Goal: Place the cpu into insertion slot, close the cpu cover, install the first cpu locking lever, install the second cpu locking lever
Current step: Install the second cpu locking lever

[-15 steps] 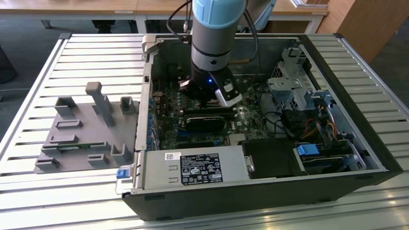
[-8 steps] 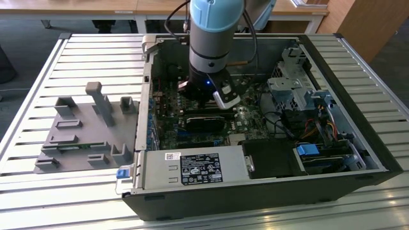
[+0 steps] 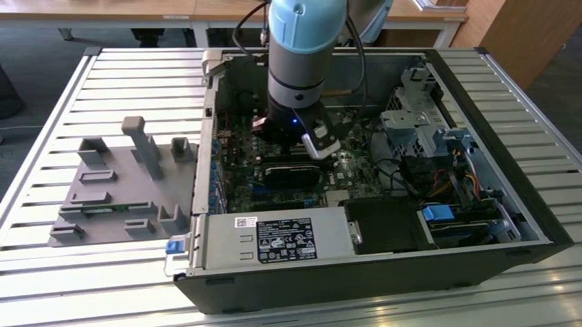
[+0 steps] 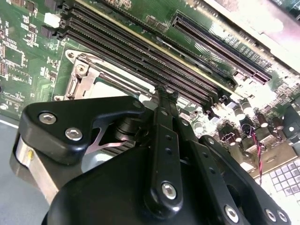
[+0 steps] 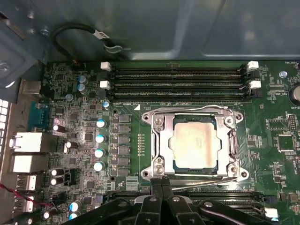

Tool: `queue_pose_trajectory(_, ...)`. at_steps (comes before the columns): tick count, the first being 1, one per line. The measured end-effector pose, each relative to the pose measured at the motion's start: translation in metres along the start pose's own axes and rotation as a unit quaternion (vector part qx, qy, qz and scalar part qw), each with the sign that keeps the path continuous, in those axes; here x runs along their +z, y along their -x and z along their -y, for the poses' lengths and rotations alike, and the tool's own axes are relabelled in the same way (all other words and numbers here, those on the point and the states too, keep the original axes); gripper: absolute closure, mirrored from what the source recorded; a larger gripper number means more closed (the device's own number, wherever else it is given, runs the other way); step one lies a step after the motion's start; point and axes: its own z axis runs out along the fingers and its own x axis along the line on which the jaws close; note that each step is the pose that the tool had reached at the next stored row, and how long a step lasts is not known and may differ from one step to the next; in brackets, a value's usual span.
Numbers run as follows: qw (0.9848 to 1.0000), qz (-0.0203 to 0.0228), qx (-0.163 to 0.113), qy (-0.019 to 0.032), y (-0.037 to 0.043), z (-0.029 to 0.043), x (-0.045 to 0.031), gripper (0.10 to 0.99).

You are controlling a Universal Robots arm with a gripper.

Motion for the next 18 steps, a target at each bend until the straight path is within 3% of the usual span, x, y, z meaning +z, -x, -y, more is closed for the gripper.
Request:
queue_pose_trajectory(7,0.9999,-0.0004,0.000,0.0155,-0.0023,0.0077,-0.0007,0.980)
queue_pose_trajectory(18,0.9997,-0.0006,0.000,0.0260,-0.0059,0.0101,0.0052,0.980)
